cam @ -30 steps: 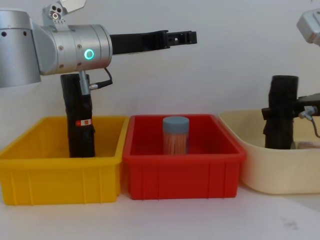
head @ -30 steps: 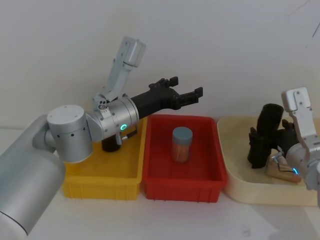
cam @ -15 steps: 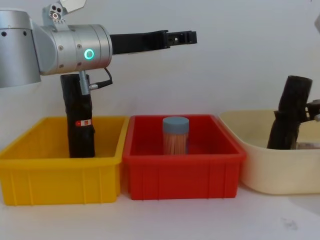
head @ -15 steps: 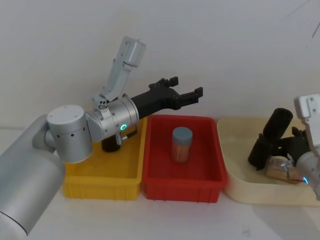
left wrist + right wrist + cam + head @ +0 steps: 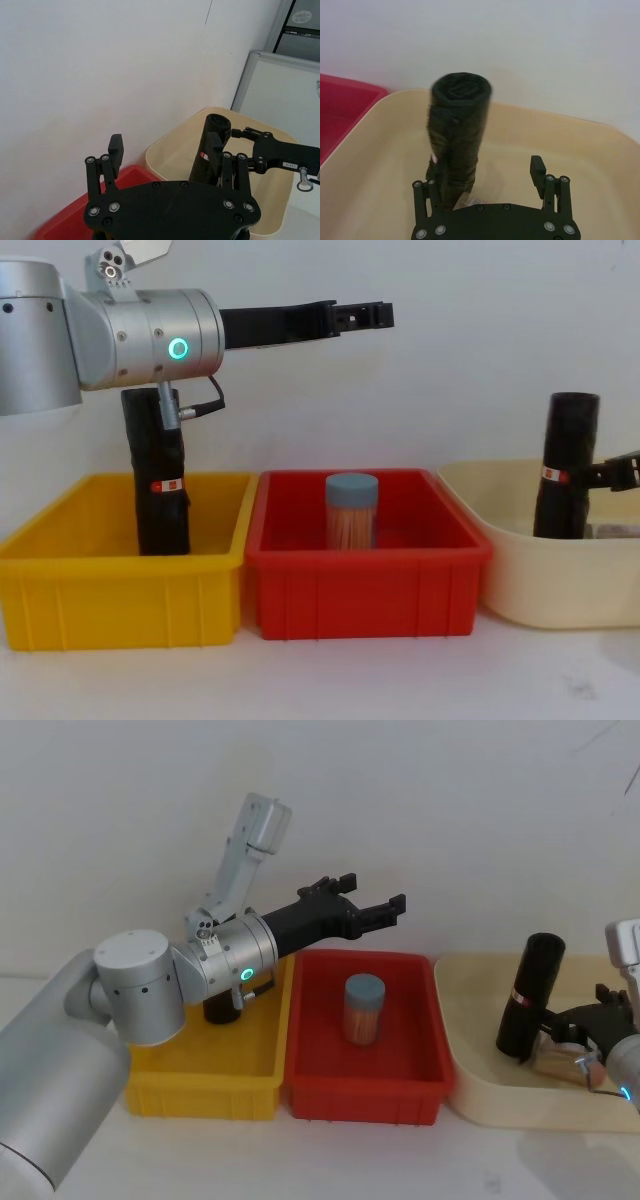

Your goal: Pick up the garbage bag with the one hand and transfer it to the other hand.

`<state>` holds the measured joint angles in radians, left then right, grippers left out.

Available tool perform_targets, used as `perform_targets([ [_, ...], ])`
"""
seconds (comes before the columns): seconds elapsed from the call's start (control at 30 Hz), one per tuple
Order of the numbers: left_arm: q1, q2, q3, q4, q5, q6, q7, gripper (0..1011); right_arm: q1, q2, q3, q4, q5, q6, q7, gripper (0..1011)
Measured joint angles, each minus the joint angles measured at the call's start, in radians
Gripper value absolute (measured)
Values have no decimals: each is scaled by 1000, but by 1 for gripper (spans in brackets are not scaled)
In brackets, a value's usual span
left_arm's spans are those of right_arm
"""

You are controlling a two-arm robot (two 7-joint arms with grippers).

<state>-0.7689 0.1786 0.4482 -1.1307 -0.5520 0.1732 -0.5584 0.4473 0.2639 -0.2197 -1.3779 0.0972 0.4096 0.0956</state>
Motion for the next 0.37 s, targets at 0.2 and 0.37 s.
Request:
perform_targets([
  [0.2,0,0,0,0,0,0,0,1000,-11,3,6,-15,3,6,0,1004],
  [0.37,0,0,0,0,0,0,0,1000,-17,4,9,-23,5,9,0,1005],
])
